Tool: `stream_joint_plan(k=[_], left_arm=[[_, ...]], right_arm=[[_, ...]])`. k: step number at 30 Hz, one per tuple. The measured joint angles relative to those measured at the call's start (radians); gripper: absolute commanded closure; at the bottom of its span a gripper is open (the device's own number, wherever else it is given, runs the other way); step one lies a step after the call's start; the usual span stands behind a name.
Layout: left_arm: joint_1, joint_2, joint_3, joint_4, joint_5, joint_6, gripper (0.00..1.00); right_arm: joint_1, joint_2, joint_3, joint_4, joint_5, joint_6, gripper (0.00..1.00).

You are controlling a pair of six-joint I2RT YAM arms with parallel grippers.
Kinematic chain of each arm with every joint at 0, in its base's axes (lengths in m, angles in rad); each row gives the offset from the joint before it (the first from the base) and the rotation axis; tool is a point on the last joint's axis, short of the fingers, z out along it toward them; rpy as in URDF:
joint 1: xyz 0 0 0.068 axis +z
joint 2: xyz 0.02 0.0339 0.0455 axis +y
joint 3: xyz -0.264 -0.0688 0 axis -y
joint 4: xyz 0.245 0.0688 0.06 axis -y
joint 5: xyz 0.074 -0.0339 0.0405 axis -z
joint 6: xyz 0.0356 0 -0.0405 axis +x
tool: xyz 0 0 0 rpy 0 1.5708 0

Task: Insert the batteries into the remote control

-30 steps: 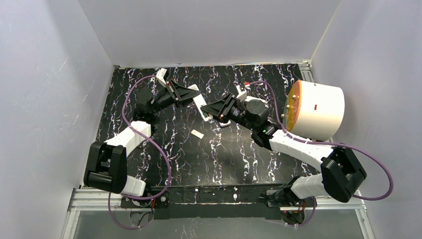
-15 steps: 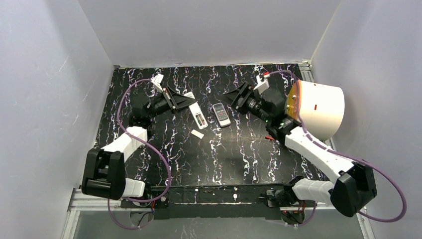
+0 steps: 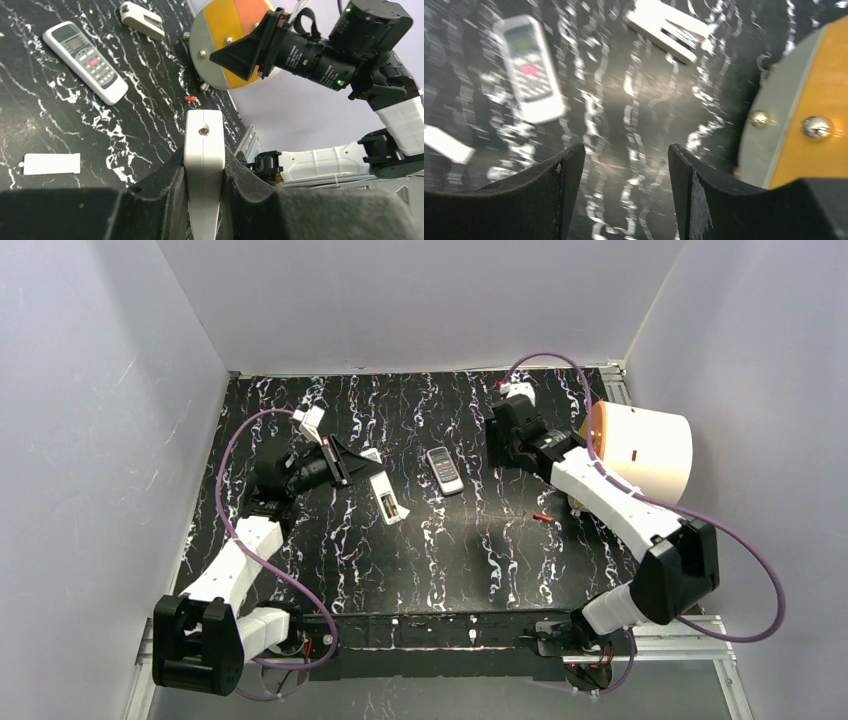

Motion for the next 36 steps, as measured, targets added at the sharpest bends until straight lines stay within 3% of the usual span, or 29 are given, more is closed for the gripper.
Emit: stream_joint_plan(k=[8, 15, 19, 21, 28, 30, 36], left_arm=[[0.000, -0.002, 0.000, -0.122, -0.019, 0.083, 1.00], [0.000, 0.026, 0.027, -0.150, 0.000, 0.100, 1.00], [0.000, 0.026, 0.035, -0.153, 0.013, 0.108, 1.00], [0.000, 0.026, 0.035, -0.153, 0.013, 0.111, 1.00], [0.000, 0.025, 0.035, -0.153, 0.017, 0.115, 1.00], [0.000, 0.023, 0.035, -0.153, 0.018, 0.115, 1.00], [0.000, 0.013, 0.034, -0.153, 0.025, 0.115, 1.00]], right_arm=[[0.000, 0.057, -0.082, -0.190, 0.077, -0.310, 0.28], [0.000, 0.072, -0.138, -0.209, 0.076, -0.410, 0.31], [-0.011, 0.124, -0.113, -0.203, 0.115, -0.289, 0.42], [-0.016, 0.156, -0.089, -0.203, 0.159, -0.156, 0.42], [-0.031, 0.227, -0.124, -0.226, 0.317, 0.239, 0.59], [-0.044, 0.230, -0.172, -0.212, 0.322, 0.285, 0.68], [-0.093, 0.245, -0.255, -0.155, 0.318, 0.329, 0.72]])
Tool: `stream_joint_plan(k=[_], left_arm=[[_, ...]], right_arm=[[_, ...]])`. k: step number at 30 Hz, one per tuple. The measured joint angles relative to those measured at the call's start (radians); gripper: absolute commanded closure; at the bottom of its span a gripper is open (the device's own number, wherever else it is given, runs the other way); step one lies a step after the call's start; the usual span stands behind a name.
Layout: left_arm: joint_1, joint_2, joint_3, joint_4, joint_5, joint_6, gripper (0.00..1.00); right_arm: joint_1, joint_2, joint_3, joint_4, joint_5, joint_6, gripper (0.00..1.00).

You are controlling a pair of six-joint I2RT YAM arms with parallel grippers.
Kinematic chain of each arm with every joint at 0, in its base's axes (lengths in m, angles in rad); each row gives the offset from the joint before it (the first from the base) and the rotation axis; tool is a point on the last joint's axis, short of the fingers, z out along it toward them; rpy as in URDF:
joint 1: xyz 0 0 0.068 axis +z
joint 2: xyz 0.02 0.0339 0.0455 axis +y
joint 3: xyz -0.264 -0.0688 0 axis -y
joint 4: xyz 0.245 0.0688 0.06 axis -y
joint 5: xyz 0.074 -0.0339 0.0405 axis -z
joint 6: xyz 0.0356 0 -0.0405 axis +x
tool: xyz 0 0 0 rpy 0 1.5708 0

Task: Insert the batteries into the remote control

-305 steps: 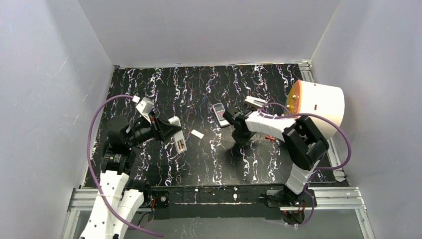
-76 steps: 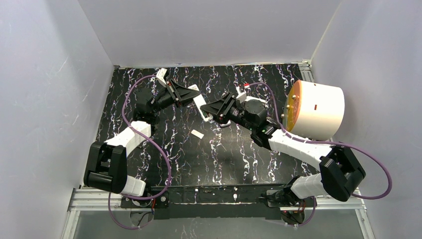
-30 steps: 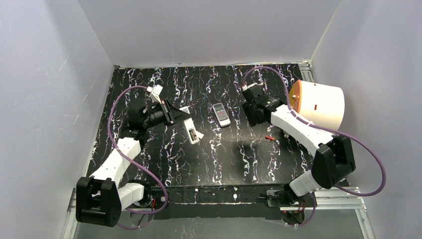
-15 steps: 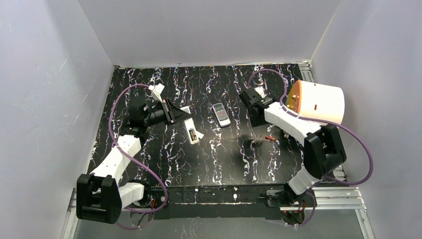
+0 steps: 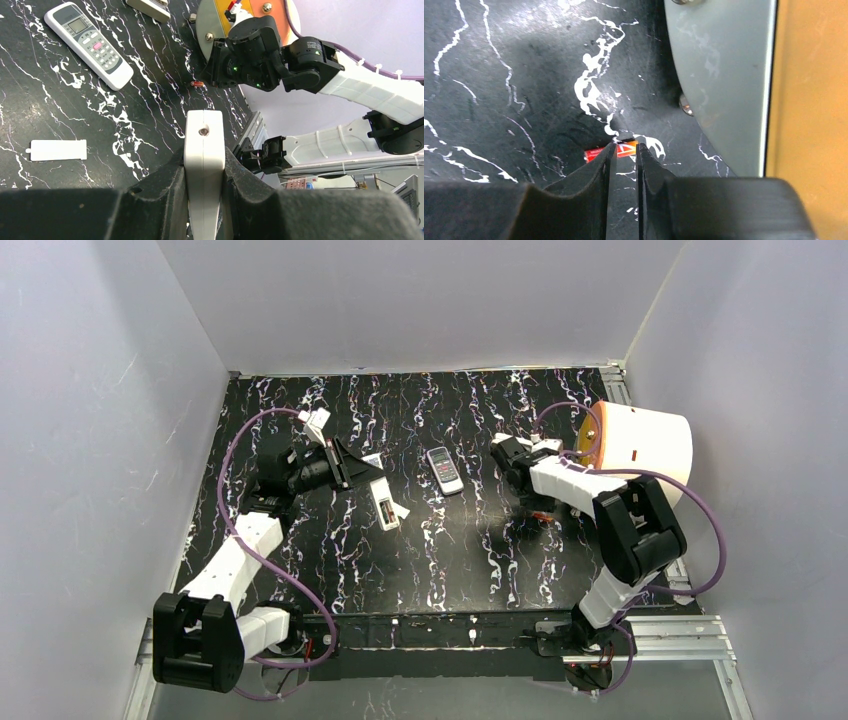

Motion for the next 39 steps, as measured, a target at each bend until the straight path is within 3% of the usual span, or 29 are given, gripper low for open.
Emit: stream_joint_plan(k=[17, 39], left_arm=[[0.000, -0.001, 0.000, 0.000, 0.006, 0.000, 1.00], [0.000, -0.001, 0.000, 0.000, 0.006, 0.000, 1.00]], right_arm=[[-0.008, 0.043, -0.038, 0.141, -0.029, -0.034, 0.67], [0.021, -0.061, -0.133, 0.164, -0.158, -0.185, 0.71]])
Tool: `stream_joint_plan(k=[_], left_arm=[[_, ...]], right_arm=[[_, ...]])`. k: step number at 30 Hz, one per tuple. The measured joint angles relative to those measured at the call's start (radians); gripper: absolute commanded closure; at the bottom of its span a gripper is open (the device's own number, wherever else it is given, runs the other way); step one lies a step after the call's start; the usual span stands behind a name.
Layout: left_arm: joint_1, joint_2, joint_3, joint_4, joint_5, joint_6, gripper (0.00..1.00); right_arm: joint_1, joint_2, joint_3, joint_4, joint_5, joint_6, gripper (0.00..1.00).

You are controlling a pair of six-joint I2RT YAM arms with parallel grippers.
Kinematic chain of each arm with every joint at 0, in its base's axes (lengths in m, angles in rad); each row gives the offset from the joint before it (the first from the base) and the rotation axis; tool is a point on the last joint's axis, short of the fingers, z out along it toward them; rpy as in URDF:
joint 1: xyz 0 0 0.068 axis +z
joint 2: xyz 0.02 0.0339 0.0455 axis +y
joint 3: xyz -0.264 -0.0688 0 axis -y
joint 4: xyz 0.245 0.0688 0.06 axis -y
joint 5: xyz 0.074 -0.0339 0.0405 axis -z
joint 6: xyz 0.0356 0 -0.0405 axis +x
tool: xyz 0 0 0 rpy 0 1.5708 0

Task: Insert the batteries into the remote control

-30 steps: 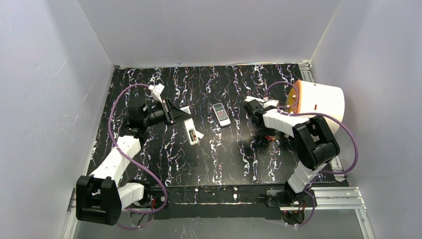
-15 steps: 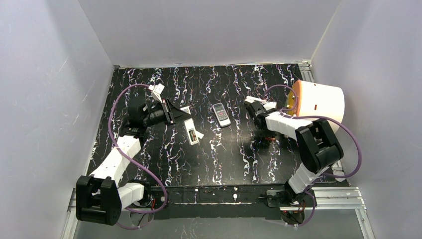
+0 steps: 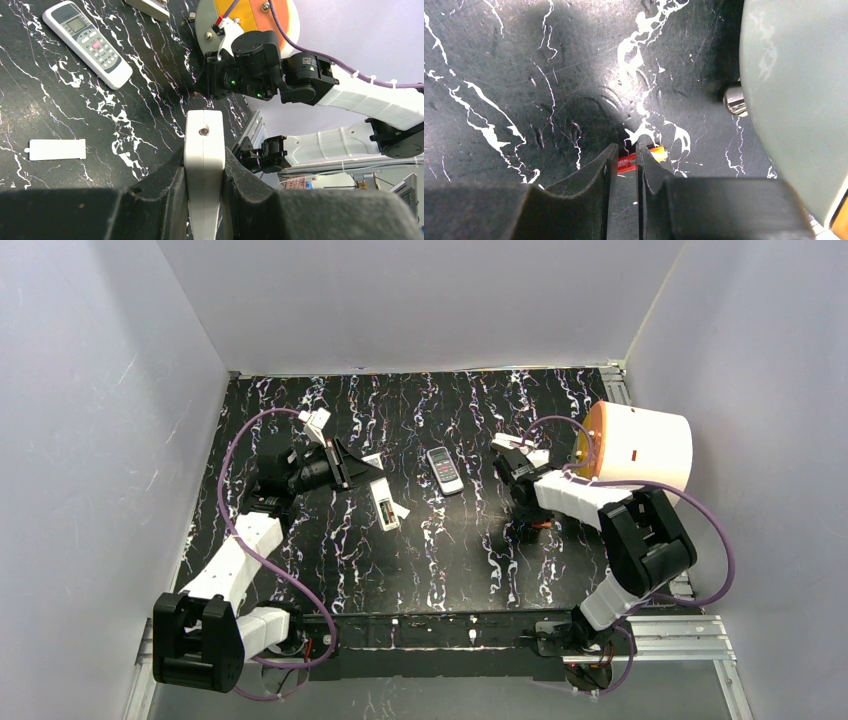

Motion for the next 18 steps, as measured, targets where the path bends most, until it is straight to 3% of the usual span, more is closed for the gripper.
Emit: stream_joint_plan(k=[13, 18], left_arm=[[0.000, 0.000, 0.000, 0.000, 0.000, 0.000, 1.00], [0.000, 0.000, 0.000, 0.000, 0.000, 0.000, 1.00]], right_arm=[[0.024, -0.073, -0.053, 0.000, -0.091, 0.017, 0.71], [0.026, -0.087, -0.058, -0.015, -0.101, 0.062, 0.66]])
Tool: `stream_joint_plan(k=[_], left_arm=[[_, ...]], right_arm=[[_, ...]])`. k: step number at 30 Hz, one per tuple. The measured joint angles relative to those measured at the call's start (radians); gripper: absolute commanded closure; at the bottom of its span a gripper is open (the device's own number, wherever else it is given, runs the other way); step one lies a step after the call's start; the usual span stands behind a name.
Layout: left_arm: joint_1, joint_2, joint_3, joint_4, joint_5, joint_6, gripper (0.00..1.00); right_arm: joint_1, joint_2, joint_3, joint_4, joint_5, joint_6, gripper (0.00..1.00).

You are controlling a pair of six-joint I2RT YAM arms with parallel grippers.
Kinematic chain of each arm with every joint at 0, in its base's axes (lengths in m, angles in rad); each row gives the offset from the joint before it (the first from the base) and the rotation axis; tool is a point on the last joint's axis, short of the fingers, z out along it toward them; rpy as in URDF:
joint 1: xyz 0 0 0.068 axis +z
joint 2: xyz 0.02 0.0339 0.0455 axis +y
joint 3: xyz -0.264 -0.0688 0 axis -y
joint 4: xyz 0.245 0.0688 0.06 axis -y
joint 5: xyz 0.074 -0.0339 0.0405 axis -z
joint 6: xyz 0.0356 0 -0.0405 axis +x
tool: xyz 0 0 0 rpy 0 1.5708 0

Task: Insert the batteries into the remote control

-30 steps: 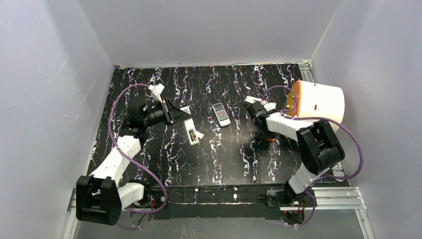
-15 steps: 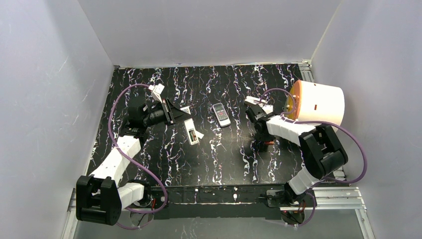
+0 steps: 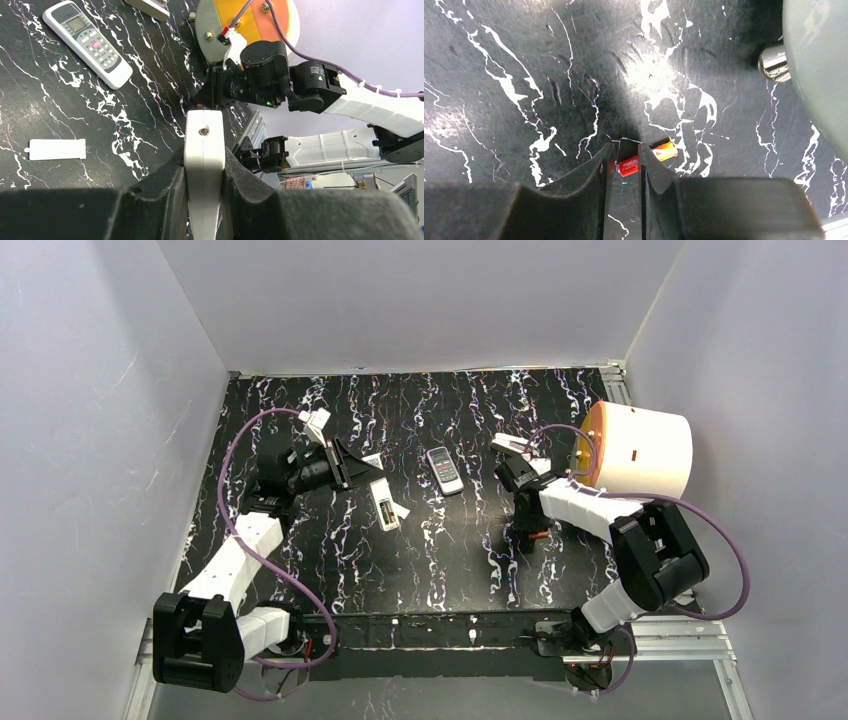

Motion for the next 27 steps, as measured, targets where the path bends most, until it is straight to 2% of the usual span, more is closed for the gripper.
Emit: stream_joint_plan(k=[9, 15, 21, 27], left_arm=[[0.000, 0.000, 0.000, 0.000, 0.000, 0.000, 1.00], [0.000, 0.000, 0.000, 0.000, 0.000, 0.000, 1.00], [0.000, 0.000, -0.001, 0.000, 0.001, 0.000, 1.00], [0.000, 0.000, -0.001, 0.000, 0.002, 0.000, 1.00]], right_arm=[[0.008, -0.069, -0.004, -0.068, 0.059, 0.122, 0.54], [0.009, -0.149, -0.063, -0.089, 0.101, 0.242, 0.41], [0.009, -0.158, -0.112, -0.065, 0.078, 0.315, 0.41], [0.009, -0.112, -0.103, -0.021, 0.070, 0.342, 0.48]])
